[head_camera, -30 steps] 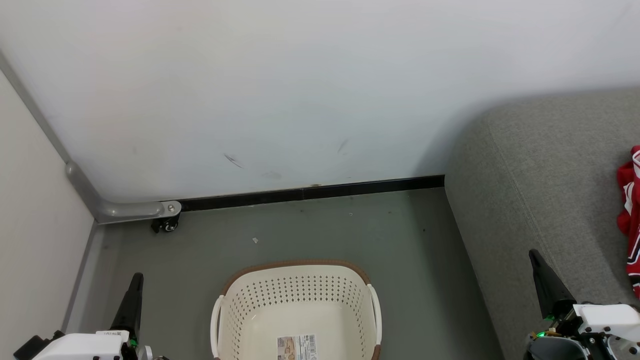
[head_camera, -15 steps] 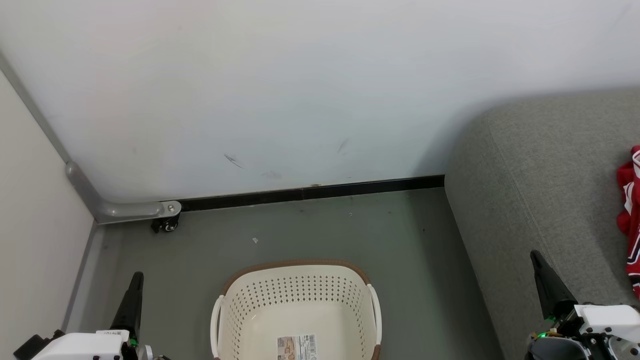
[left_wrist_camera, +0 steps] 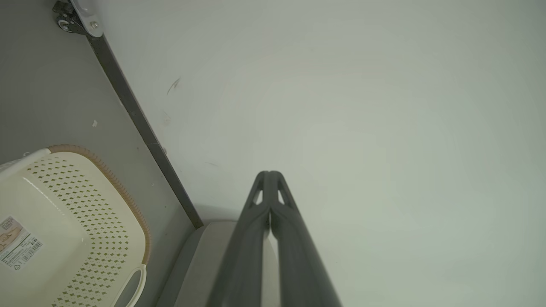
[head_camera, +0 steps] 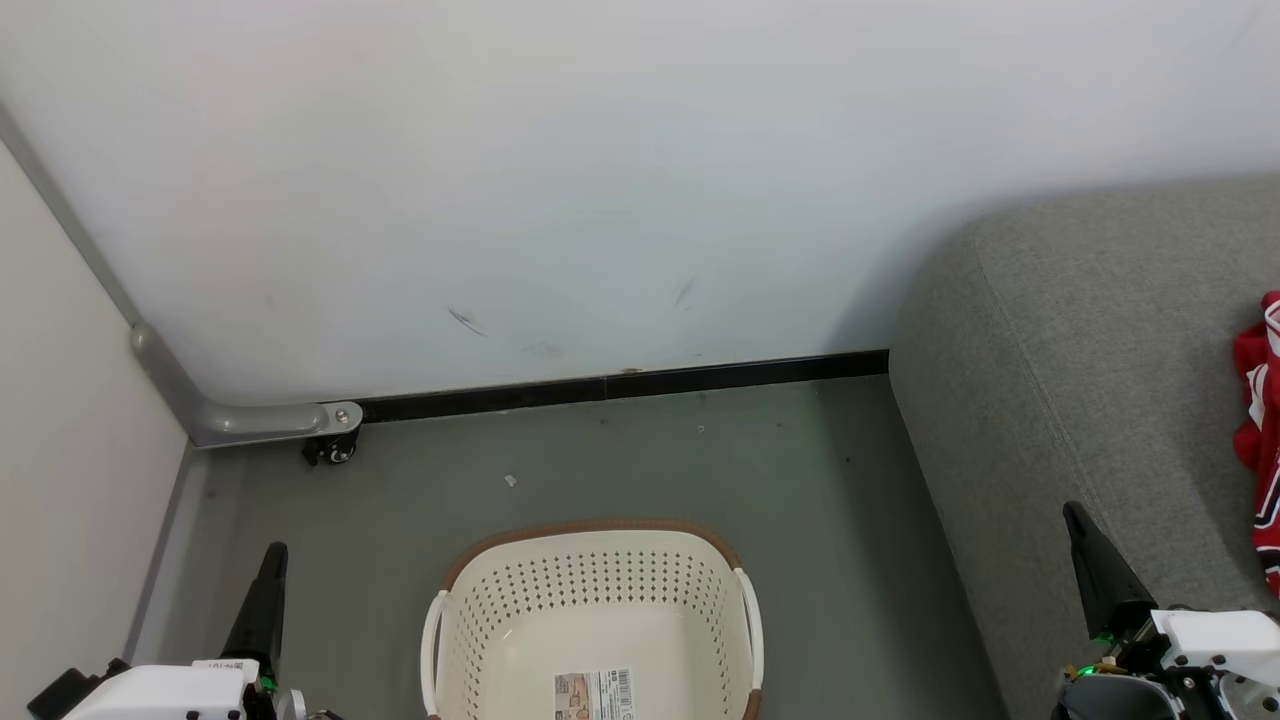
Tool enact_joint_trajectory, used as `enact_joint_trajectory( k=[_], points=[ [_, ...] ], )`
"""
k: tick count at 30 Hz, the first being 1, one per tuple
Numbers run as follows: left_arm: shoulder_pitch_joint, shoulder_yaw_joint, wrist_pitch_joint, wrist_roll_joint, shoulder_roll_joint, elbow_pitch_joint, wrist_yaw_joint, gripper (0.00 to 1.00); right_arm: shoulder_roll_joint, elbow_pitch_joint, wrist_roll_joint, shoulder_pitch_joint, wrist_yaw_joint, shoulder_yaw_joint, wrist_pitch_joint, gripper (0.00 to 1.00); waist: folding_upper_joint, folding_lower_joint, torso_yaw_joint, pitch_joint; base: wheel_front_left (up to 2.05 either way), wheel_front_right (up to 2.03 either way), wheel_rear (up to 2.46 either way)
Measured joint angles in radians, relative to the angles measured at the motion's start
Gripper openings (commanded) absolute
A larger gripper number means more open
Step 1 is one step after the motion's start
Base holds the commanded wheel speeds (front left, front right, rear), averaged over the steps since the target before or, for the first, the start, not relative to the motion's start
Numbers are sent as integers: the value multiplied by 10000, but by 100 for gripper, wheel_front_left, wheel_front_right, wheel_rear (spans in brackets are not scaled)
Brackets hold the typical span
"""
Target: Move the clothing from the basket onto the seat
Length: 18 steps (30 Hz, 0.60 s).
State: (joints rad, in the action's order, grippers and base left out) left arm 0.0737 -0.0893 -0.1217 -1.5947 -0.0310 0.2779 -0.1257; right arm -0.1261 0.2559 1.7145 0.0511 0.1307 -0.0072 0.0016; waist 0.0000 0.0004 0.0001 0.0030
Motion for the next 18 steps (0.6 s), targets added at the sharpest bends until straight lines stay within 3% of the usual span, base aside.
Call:
enact_joint_trajectory(
  k=[18],
  points=[
    [0, 10, 2, 0, 0, -10, 0, 0, 15, 21, -4, 1, 0, -36, 71, 0, 0, -1, -1, 1, 0, 0, 0]
  ],
)
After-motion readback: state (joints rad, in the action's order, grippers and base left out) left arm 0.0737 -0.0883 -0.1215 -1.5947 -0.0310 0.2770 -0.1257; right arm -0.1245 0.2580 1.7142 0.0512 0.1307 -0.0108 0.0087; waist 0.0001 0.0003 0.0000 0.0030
